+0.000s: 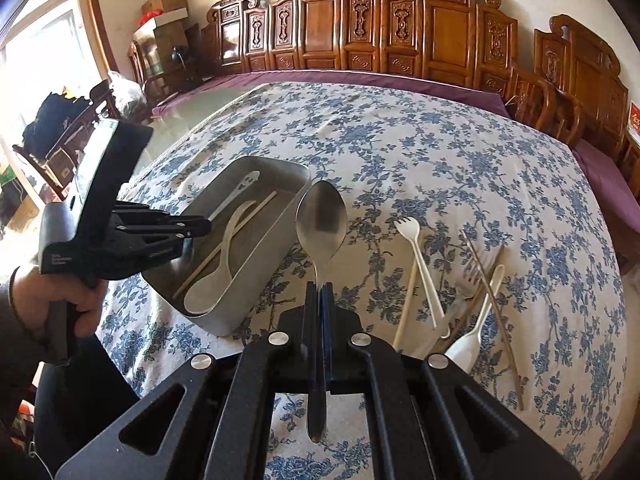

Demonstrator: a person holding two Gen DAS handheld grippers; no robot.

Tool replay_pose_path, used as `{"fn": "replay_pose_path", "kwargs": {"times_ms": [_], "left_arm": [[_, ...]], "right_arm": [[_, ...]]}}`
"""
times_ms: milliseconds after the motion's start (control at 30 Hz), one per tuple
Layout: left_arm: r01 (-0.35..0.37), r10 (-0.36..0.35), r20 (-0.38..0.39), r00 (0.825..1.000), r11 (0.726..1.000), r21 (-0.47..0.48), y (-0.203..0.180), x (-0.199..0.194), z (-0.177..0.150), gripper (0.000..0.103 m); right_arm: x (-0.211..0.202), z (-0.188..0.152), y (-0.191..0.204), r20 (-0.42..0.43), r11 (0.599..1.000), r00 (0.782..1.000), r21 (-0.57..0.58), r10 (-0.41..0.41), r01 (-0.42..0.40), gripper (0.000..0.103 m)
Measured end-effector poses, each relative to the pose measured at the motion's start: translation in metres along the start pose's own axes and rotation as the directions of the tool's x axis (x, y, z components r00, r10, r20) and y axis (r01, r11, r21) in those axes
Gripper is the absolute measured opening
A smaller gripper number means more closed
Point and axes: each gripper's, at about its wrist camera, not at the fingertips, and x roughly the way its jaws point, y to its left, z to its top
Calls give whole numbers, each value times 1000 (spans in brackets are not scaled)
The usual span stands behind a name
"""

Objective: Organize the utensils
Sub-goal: 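Lower the smiley-face spoon into the tray and open the left tool while the right tool holds its spoon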

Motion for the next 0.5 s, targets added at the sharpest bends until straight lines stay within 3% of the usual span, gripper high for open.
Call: {"fn": "replay_pose_path", "kwargs": {"times_ms": [233,500], "left_arm": [[11,-10,-32,999,1000,21,-3,10,-4,5],[26,-26,0,1000,1000,7,3,-2,-5,5]], "right_arm": [[7,3,7,-11,1000,1000,-6,3,-3,4],[11,5,12,-17,1000,1000,-16,-2,2,4]]}}
